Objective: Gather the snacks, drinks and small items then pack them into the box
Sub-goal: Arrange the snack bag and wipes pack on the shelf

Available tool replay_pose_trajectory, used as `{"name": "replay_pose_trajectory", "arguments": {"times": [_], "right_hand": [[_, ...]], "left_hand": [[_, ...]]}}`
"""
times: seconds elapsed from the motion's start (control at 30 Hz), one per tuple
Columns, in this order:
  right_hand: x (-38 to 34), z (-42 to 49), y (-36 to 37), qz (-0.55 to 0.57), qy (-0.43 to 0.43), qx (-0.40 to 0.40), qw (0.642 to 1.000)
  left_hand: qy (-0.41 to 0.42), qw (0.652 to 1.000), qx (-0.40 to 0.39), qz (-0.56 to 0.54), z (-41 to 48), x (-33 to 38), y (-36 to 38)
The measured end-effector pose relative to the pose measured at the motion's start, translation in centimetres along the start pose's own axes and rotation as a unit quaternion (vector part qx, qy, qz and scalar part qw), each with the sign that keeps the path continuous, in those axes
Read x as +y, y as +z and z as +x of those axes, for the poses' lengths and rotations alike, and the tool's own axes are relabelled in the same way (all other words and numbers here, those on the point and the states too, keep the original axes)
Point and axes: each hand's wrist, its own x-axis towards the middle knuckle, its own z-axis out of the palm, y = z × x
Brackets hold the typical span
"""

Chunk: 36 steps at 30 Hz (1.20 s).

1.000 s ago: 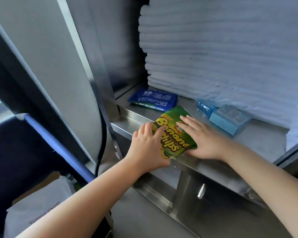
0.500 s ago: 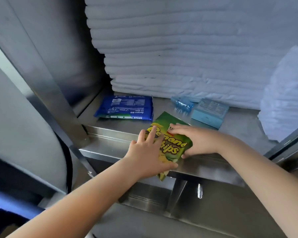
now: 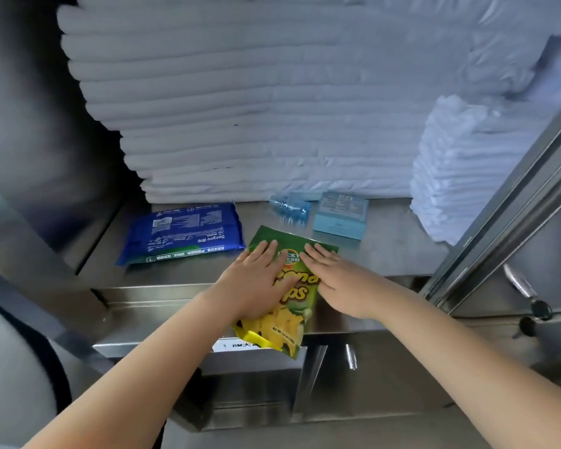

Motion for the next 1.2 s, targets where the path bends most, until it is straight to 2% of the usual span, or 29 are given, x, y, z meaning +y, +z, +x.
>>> {"name": "replay_pose_trajectory", "arguments": {"times": [0.07,0.23,0.37,0.57,0.7,0.87,1.2], "right_hand": [[-0.3,0.5,0.2,0.018,0.025,-0.002,1.0],[-1.3,2.1,1.8,-0.056,0.078,0.032,0.995],[-0.6,2.7,1.3,-0.047,0.056,0.029,0.997],[0.2,3.3,1.0,-0.048,0.034,0.032,0.998],[0.0,4.1,0.6,-0.046,0.019,0.062,0.997],[0.1,5.0,0.3,-0.038,-0.015,0.068,0.997],[-0.5,4.7,0.5,-0.037,0.019,0.087,0.995]], "left_hand": [[0.002,1.0,-0.002,-0.004,0.7,-0.1,-0.2],[0.008,1.0,-0.01,-0.001,1.6,-0.6,-0.4],[0.014,1.0,0.016,-0.012,1.5,-0.8,0.1],[0.014,1.0,0.012,-0.021,1.5,-1.3,-0.3],[-0.002,0.997,0.075,0.023,2.2,-0.8,-0.8],[-0.001,1.0,0.02,0.023,3.2,-1.0,-0.8],[-0.024,0.998,0.045,0.038,3.4,-0.8,-0.4]]}}
